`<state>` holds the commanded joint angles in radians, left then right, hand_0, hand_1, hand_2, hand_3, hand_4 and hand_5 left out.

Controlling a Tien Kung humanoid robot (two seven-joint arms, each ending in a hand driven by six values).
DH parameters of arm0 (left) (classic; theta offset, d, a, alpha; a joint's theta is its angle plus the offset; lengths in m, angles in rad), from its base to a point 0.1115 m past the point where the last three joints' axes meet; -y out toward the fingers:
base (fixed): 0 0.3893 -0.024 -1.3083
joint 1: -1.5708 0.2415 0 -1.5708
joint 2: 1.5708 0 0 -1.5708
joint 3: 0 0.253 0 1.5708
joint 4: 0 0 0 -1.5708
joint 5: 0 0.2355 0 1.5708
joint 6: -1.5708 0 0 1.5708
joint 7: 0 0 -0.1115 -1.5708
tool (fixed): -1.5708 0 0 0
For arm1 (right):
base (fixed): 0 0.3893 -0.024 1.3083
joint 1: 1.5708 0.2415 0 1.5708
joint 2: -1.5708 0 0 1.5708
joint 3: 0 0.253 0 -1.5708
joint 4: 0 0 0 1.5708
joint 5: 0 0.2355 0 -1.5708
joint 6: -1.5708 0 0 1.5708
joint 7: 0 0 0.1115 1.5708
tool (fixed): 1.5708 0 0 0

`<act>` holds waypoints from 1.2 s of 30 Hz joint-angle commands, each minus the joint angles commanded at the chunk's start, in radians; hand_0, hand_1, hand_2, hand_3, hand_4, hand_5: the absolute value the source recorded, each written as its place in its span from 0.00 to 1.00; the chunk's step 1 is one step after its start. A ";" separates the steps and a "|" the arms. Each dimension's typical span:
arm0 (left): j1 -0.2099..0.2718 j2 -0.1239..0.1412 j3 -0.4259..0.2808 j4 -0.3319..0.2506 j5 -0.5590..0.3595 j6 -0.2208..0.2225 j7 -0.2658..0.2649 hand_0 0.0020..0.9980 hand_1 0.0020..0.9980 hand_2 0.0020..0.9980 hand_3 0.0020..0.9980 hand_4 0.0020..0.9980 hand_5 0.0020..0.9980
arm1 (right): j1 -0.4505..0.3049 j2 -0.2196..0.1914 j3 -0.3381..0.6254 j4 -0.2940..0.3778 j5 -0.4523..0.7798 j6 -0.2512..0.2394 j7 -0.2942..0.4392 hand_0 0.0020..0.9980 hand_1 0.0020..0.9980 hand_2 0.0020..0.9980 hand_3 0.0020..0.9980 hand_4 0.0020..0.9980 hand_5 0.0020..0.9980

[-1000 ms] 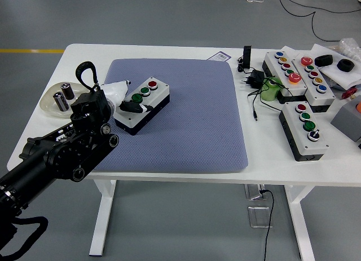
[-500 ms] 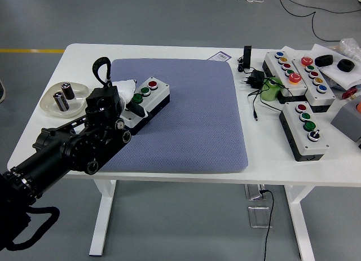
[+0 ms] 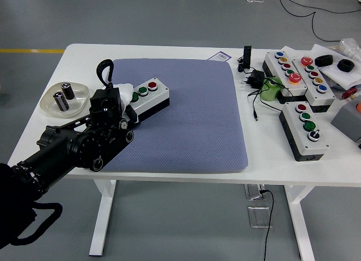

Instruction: Pick up the button,place it on the desk,press the button,press the button

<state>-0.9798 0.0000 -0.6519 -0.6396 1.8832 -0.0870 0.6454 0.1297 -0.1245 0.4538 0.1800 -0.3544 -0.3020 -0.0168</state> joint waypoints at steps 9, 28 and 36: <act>0.007 0.000 0.013 -0.001 0.013 0.044 -0.031 0.39 0.34 0.35 0.54 0.56 0.00 | 0.000 0.000 0.001 0.000 -0.002 -0.002 -0.001 0.67 0.60 0.64 0.66 0.31 0.32; 0.043 0.069 0.002 -0.132 -0.039 0.221 -0.349 0.26 0.20 0.20 0.31 0.48 0.00 | -0.005 -0.001 0.013 0.000 -0.013 -0.005 -0.003 0.67 0.60 0.64 0.66 0.31 0.32; 0.029 0.165 0.031 -0.185 -0.063 0.111 -0.615 0.26 0.19 0.20 0.30 0.48 0.00 | -0.003 0.001 0.019 0.000 -0.015 -0.004 -0.003 0.67 0.59 0.64 0.66 0.31 0.32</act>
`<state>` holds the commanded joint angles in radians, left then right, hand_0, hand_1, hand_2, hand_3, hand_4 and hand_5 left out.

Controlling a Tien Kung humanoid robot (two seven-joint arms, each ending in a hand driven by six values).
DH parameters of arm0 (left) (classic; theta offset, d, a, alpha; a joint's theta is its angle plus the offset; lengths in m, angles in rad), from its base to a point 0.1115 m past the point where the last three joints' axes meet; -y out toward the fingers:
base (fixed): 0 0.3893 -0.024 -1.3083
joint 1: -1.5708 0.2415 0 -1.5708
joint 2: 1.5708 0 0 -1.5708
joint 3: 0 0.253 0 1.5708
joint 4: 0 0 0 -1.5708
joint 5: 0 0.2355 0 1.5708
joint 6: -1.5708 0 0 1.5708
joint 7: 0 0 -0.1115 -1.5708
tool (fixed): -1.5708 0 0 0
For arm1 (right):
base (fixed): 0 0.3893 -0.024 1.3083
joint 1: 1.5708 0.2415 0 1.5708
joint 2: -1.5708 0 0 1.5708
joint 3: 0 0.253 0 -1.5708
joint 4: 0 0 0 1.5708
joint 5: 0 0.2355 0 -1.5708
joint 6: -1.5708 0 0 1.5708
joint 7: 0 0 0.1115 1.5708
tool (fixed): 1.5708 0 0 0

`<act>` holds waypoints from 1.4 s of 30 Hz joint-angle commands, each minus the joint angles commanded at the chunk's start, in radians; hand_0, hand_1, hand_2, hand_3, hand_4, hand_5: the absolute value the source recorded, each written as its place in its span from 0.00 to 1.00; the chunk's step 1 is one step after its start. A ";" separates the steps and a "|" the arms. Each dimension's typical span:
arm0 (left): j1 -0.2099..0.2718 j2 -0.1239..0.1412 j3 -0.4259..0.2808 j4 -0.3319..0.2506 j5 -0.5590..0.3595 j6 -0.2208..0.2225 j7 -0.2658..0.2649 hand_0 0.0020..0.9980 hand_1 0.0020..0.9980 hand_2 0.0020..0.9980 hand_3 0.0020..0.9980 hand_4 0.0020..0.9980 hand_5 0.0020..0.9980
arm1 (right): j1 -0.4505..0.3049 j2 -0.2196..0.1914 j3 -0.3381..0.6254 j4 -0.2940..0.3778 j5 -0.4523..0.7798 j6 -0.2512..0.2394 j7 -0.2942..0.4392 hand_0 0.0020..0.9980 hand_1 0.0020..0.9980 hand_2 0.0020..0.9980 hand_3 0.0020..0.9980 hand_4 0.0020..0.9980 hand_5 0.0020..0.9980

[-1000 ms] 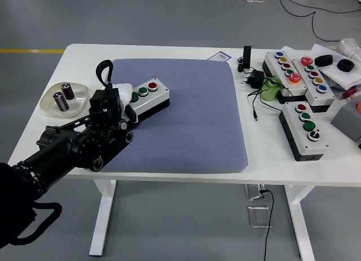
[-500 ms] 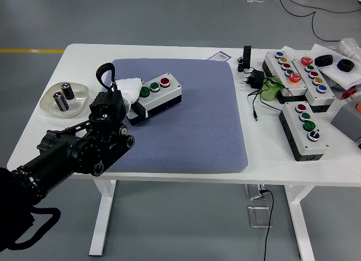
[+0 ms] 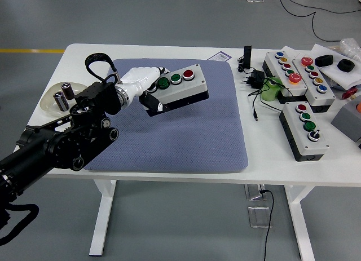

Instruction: Pick up the button,place it on the desk,press the button,press the button

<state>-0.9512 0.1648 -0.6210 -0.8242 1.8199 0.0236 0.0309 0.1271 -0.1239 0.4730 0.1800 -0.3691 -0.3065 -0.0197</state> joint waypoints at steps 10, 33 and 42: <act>-0.011 0.057 0.051 -0.013 0.146 -0.101 -0.076 0.27 0.19 0.20 0.30 0.46 0.00 | 0.001 0.002 0.003 0.000 -0.002 0.000 -0.002 0.67 0.59 0.64 0.66 0.31 0.32; 0.020 0.030 0.060 0.038 0.135 -0.145 -0.059 0.42 0.45 0.46 0.67 0.48 0.00 | 0.006 0.003 0.004 0.000 -0.004 0.000 -0.002 0.67 0.59 0.64 0.66 0.31 0.31; 0.020 0.032 0.040 0.031 0.163 -0.140 -0.055 0.49 0.59 0.62 0.82 0.56 0.00 | 0.007 0.004 0.010 0.000 -0.013 0.000 -0.005 0.67 0.59 0.63 0.66 0.31 0.31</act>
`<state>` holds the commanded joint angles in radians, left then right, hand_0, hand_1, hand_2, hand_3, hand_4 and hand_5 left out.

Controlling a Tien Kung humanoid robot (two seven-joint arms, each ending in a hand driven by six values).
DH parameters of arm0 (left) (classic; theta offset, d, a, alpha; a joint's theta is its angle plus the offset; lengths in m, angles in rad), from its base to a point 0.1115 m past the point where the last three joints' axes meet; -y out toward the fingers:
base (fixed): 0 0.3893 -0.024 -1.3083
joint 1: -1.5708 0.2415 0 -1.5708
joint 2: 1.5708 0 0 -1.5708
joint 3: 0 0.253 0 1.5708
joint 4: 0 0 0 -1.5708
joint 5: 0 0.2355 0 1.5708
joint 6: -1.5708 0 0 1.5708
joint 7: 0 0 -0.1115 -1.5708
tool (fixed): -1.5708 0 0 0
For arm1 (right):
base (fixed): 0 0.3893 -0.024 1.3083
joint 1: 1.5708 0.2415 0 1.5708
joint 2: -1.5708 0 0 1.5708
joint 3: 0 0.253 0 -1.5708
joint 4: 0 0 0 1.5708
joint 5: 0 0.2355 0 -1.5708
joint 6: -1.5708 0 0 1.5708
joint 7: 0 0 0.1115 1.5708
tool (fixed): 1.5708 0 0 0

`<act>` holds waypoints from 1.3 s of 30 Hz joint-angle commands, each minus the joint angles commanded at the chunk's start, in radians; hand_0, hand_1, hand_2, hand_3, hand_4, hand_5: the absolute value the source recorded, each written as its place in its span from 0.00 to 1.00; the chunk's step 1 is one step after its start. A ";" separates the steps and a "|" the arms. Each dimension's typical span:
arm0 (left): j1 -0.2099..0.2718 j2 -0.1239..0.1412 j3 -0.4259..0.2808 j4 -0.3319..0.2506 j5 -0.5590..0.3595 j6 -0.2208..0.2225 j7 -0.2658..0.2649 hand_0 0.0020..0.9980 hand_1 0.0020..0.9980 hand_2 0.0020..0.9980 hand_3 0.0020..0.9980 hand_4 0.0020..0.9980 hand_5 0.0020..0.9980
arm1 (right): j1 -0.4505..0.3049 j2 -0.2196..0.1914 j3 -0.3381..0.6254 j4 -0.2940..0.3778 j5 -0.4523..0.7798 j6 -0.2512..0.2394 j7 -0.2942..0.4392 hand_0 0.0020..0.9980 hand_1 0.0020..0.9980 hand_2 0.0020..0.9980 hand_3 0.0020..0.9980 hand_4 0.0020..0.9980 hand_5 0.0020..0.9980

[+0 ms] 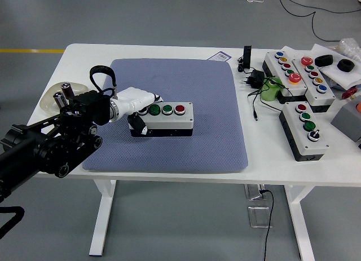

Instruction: Pick up the button,place it on the desk,press the button,press the button

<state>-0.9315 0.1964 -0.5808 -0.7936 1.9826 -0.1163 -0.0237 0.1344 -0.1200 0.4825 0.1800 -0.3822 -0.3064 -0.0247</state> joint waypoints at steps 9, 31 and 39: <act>0.004 -0.003 -0.001 0.000 0.005 -0.009 0.005 0.51 0.62 0.60 0.86 0.63 0.00 | 0.000 0.001 0.002 0.000 -0.001 -0.001 0.000 0.67 0.59 0.63 0.66 0.31 0.31; 0.019 -0.013 -0.029 -0.005 0.006 -0.105 0.021 0.98 1.00 1.00 1.00 1.00 0.39 | -0.008 0.001 0.009 0.000 -0.012 -0.002 -0.006 0.67 0.59 0.63 0.66 0.31 0.31; 0.034 -0.009 -0.084 -0.031 -0.020 -0.104 0.028 1.00 1.00 1.00 1.00 1.00 0.51 | -0.008 0.002 0.016 0.000 -0.019 -0.001 -0.007 0.67 0.59 0.63 0.66 0.31 0.30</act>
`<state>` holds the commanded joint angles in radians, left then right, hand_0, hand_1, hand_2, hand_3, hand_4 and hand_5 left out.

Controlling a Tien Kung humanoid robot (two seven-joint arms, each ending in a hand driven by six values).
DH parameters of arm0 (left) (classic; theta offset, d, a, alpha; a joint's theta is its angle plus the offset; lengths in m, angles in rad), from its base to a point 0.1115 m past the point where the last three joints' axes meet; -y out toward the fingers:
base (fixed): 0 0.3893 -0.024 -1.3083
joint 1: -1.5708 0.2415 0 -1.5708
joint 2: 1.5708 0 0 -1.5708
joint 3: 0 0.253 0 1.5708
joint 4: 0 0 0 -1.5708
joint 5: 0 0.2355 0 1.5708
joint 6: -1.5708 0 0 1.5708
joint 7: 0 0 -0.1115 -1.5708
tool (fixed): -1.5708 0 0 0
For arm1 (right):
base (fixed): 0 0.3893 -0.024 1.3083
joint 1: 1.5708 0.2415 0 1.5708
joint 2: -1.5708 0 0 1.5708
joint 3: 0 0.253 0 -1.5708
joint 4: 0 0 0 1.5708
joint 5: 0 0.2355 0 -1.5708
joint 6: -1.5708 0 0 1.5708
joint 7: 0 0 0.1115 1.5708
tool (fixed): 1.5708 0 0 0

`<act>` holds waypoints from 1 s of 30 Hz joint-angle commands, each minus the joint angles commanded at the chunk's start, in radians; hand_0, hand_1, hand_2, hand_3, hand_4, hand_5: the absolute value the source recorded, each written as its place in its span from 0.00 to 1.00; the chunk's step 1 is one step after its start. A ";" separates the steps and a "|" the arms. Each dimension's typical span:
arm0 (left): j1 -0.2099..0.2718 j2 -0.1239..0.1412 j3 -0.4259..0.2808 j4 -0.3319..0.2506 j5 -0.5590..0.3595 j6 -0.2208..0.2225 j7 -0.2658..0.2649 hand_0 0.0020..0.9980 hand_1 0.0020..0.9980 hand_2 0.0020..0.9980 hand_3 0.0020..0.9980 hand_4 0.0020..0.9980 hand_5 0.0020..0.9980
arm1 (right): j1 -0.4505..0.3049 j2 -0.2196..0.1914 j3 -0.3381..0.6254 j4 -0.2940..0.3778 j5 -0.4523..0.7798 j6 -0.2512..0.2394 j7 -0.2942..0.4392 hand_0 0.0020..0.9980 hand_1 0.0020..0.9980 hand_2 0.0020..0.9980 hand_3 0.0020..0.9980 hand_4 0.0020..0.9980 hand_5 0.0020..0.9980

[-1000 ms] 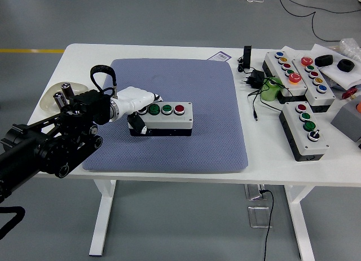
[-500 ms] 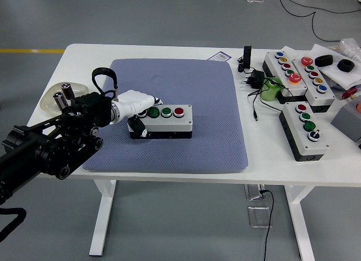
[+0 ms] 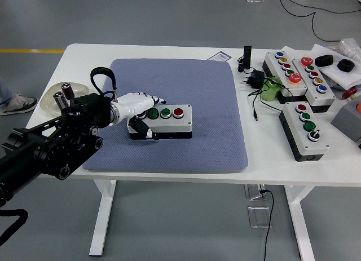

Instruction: Pick up the button,place it on the desk,press the button,press the button

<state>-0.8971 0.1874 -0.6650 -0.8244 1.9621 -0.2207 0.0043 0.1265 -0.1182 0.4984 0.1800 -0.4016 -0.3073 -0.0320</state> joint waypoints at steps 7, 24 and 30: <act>0.025 0.015 -0.120 -0.084 -0.020 -0.037 0.003 1.00 1.00 1.00 1.00 1.00 0.53 | 0.003 0.000 0.005 0.000 -0.002 0.000 0.002 0.67 0.59 0.63 0.66 0.31 0.30; 0.117 0.055 -0.247 -0.491 0.088 0.033 0.168 0.18 0.21 0.24 0.84 0.61 0.00 | 0.008 0.001 0.013 0.000 -0.006 0.001 0.003 0.67 0.59 0.63 0.65 0.31 0.30; 0.112 0.057 -0.235 -0.542 0.106 -0.121 0.217 0.13 0.14 0.18 0.84 0.56 0.00 | 0.010 0.001 0.017 0.000 -0.010 0.001 0.003 0.67 0.59 0.63 0.65 0.30 0.30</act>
<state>-0.7849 0.2444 -0.8998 -1.3663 2.0680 -0.3416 0.2209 0.1361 -0.1173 0.5152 0.1800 -0.4116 -0.3062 -0.0287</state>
